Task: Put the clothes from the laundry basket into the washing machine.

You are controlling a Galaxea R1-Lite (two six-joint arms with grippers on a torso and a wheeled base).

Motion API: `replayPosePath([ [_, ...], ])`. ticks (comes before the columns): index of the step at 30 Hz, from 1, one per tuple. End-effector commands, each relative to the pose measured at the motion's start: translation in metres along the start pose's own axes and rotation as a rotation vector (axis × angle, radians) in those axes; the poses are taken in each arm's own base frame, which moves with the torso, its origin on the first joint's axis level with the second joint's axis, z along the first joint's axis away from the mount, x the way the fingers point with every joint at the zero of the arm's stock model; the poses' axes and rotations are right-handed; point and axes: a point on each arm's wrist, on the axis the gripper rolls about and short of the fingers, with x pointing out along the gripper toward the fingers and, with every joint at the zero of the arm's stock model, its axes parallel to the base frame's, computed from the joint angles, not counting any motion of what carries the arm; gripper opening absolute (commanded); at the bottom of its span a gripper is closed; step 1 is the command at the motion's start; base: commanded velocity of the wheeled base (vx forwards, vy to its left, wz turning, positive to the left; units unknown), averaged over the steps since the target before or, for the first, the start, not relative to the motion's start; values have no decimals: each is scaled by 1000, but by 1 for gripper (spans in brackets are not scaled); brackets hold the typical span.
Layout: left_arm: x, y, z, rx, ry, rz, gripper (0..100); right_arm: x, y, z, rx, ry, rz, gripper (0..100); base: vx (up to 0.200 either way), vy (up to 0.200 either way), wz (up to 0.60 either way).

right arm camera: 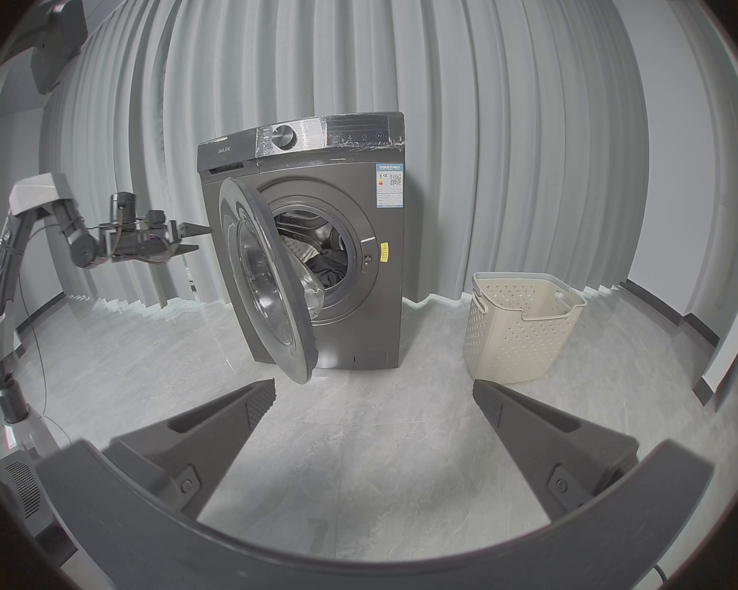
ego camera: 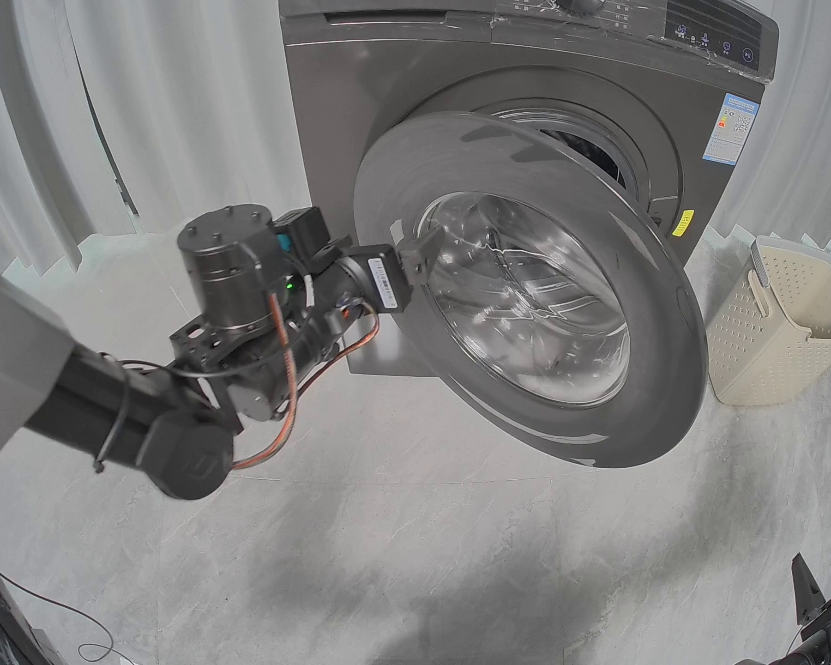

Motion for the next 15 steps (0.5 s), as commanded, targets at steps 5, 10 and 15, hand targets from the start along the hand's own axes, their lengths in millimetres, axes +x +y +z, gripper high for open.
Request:
replayPosePath([
  [5, -177, 9, 37, 19, 51, -57, 100, 0, 0, -4, -7, 2, 5, 100, 0, 0, 0],
  [10, -234, 23, 35, 58, 61, -43, 100, 0, 0, -5, -9, 3, 6, 100, 0, 0, 0],
  [15, -280, 42, 34, 94, 9, 34, 100, 0, 0, -5, -11, 3, 6, 100, 0, 0, 0],
])
